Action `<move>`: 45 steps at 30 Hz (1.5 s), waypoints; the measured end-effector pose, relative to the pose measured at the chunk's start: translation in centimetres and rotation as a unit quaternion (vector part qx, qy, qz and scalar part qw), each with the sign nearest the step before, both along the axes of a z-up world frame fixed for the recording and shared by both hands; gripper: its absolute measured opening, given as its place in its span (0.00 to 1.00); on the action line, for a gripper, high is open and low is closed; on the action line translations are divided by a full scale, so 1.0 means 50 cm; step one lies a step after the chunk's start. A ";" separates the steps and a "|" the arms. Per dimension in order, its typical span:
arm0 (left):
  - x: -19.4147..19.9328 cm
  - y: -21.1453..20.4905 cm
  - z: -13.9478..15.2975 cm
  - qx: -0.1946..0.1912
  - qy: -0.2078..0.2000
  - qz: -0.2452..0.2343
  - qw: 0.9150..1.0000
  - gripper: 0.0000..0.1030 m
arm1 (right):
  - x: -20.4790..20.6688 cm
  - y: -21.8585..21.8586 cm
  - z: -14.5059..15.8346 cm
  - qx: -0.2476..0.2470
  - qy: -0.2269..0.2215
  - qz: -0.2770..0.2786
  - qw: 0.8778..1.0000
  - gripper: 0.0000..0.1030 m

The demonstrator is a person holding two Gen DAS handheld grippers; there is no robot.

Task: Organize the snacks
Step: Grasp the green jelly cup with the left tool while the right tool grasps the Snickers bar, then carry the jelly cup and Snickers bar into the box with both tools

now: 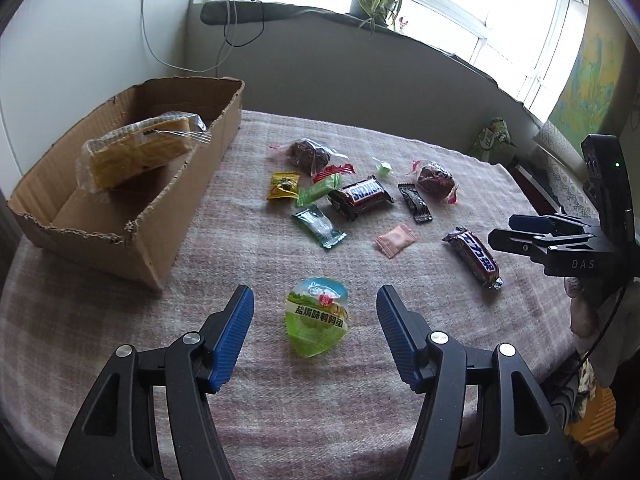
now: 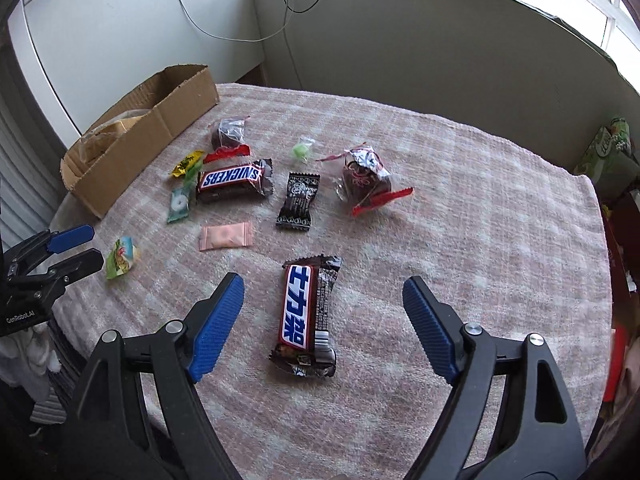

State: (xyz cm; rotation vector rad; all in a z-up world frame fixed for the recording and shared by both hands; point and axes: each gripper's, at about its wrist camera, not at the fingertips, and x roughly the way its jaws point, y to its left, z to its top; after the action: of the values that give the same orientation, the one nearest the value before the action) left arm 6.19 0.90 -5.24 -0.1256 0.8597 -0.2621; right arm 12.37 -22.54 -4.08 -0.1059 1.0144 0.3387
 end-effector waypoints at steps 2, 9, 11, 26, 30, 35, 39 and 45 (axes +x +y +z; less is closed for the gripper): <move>0.004 -0.008 -0.009 0.007 0.005 -0.004 1.000 0.62 | -0.003 -0.002 -0.011 0.000 0.006 0.002 1.000 0.82; 0.018 -0.023 -0.030 0.036 0.016 -0.011 0.999 0.59 | 0.001 0.014 -0.041 -0.002 0.026 0.017 1.000 0.69; 0.023 -0.025 -0.034 0.038 0.018 -0.011 0.999 0.56 | 0.002 0.019 -0.048 -0.006 0.029 0.020 0.999 0.66; 0.029 -0.042 -0.050 0.062 0.019 -0.021 0.998 0.35 | 0.027 0.025 -0.068 -0.032 0.041 0.021 0.998 0.40; 0.029 -0.041 -0.050 0.061 0.017 -0.020 0.998 0.34 | 0.029 0.032 -0.069 -0.043 0.038 0.027 0.998 0.35; 0.026 -0.036 -0.047 0.058 0.014 -0.017 0.998 0.34 | 0.040 0.034 -0.068 -0.039 0.040 0.024 0.998 0.29; 0.022 -0.031 -0.041 0.053 0.010 -0.015 0.998 0.34 | 0.036 0.027 -0.064 -0.028 0.039 0.018 0.999 0.29; 0.019 -0.020 -0.019 0.041 -0.003 -0.008 0.999 0.34 | 0.025 0.027 -0.043 -0.021 0.029 0.020 0.999 0.29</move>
State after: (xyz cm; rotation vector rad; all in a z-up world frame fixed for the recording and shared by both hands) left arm 7.14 -0.10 -6.16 -0.0421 0.8644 -0.2409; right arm 13.61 -21.21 -6.22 -0.1552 1.0790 0.3598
